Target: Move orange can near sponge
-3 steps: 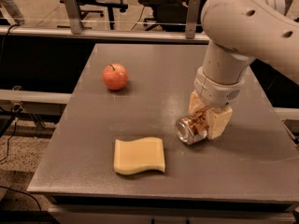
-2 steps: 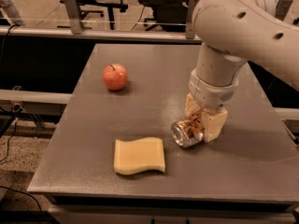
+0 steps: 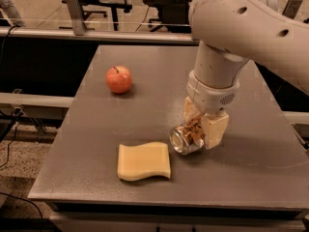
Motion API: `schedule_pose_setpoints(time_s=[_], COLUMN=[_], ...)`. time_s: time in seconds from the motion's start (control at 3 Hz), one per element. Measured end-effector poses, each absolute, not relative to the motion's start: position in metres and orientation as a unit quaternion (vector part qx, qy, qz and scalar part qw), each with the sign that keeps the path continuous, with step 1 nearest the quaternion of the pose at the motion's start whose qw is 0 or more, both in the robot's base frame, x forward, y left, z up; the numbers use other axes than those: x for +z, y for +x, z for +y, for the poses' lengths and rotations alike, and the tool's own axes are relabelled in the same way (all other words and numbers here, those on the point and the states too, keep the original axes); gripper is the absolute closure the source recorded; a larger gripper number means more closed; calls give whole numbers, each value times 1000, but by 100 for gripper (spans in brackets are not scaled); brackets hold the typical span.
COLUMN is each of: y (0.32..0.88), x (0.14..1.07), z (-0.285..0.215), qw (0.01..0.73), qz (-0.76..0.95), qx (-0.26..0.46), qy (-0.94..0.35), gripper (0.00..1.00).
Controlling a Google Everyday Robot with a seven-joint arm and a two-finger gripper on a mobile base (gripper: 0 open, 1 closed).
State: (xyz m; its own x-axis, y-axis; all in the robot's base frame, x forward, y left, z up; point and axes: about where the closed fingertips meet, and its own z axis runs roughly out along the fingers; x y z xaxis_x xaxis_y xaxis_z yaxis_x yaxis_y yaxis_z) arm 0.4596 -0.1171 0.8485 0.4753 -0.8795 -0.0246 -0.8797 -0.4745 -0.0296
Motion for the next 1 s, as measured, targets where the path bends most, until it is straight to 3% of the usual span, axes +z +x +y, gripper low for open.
schedule_pose_setpoints(time_s=[0.33, 0.67, 1.0], y=[460, 460, 460], x=[849, 849, 849], z=[-116, -116, -115], qw=[22, 23, 23], qz=[512, 512, 512], qx=[1, 0, 0], qy=[-859, -859, -859], gripper=[6, 0, 0])
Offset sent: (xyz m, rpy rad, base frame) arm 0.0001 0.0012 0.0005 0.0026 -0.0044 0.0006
